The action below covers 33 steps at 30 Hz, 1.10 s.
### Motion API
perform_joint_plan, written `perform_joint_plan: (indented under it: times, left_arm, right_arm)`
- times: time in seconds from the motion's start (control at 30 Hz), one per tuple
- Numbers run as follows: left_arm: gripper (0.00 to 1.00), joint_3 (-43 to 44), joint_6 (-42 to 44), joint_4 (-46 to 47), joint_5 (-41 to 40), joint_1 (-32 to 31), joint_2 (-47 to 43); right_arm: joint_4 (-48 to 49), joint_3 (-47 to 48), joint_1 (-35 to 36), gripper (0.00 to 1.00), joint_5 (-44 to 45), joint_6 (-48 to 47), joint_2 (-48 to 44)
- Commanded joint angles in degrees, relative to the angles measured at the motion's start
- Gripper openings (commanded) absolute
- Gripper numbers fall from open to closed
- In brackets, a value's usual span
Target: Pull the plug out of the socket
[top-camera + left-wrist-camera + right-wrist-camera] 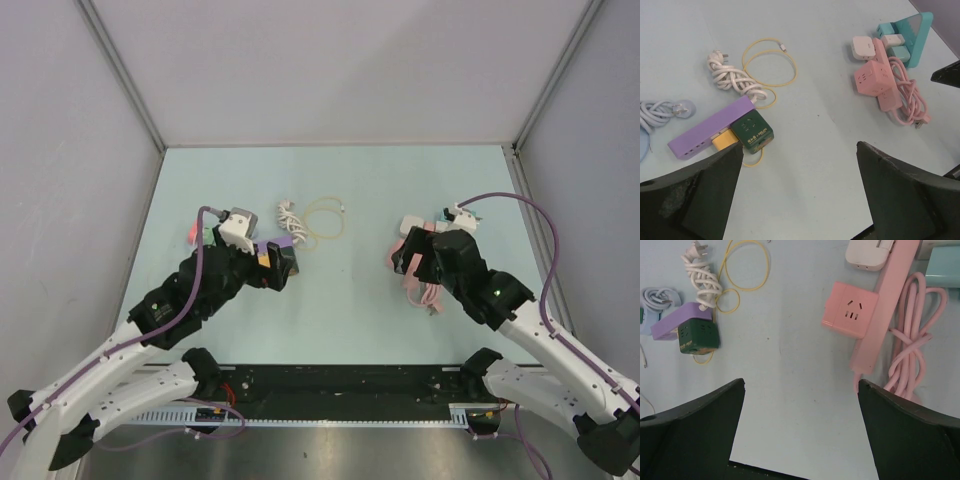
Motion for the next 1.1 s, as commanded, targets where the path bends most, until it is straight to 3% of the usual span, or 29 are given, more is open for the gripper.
perform_joint_plan:
  times: [0.0,0.5,0.6,0.73,0.9,1.07]
  left_arm:
    - [1.00,0.03,0.93,1.05,0.44,-0.07,-0.86]
    - [1.00,-0.68,0.84,1.32,-1.40,-0.07,-2.35]
    - [1.00,-0.76,0.84,1.23,-1.58,-0.07,-2.35]
    - [1.00,-0.42,0.84,0.53,-1.84,-0.07,-1.65]
    - [1.00,-0.33,0.84,0.44,-1.75,-0.07,-1.74]
    - [1.00,-0.68,0.84,0.61,-1.67,-0.07,-2.18]
  right_arm:
    - [-0.14,1.68,-0.31,1.00,0.89,1.70,-1.18]
    - [-5.23,1.77,-0.58,0.99,5.46,4.87,2.06]
    - [-6.38,1.69,-0.75,0.91,6.17,5.05,4.78]
    - [-6.55,1.77,-0.75,0.72,5.11,3.99,7.42]
    - [-5.51,0.63,-2.59,0.70,9.16,4.26,10.94]
    - [0.63,-0.42,-6.02,0.69,2.51,0.23,15.42]
